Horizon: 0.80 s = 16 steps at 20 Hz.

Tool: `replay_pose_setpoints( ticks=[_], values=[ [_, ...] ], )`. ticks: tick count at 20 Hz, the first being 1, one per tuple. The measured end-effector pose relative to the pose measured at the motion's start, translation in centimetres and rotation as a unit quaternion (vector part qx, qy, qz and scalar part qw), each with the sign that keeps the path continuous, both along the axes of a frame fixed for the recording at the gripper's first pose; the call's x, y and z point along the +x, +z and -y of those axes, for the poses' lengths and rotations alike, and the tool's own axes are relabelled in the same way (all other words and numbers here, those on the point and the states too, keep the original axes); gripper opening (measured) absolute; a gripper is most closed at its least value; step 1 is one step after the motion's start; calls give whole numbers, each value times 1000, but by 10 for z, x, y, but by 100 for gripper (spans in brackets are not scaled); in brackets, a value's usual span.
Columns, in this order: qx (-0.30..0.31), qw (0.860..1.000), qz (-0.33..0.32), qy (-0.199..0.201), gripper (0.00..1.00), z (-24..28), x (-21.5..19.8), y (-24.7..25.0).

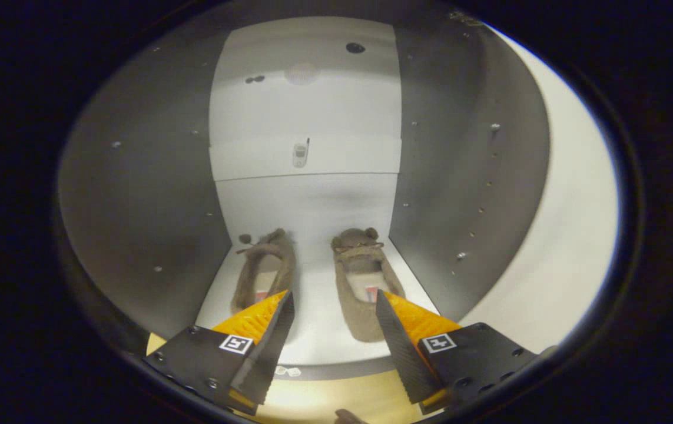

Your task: Open the shoe cabinet door, grab the shoes and put them into the shoe cabinet, then close the shoe cabinet door.

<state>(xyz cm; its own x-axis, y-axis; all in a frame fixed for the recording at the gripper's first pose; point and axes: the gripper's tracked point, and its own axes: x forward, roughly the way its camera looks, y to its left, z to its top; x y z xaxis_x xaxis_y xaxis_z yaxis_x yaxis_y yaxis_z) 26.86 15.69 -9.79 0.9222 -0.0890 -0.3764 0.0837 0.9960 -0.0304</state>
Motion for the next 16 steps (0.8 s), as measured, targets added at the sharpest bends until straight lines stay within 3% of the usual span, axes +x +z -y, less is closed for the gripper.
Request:
replay_pose_setpoints(
  ticks=[10, 14, 16],
  values=[
    [25, 997, 67, -25, 96, -23, -199, 46],
    [33, 994, 85, -66, 96, 9, -290, 64],
    [39, 991, 93, -87, 96, 33, -315, 68]
  ],
)
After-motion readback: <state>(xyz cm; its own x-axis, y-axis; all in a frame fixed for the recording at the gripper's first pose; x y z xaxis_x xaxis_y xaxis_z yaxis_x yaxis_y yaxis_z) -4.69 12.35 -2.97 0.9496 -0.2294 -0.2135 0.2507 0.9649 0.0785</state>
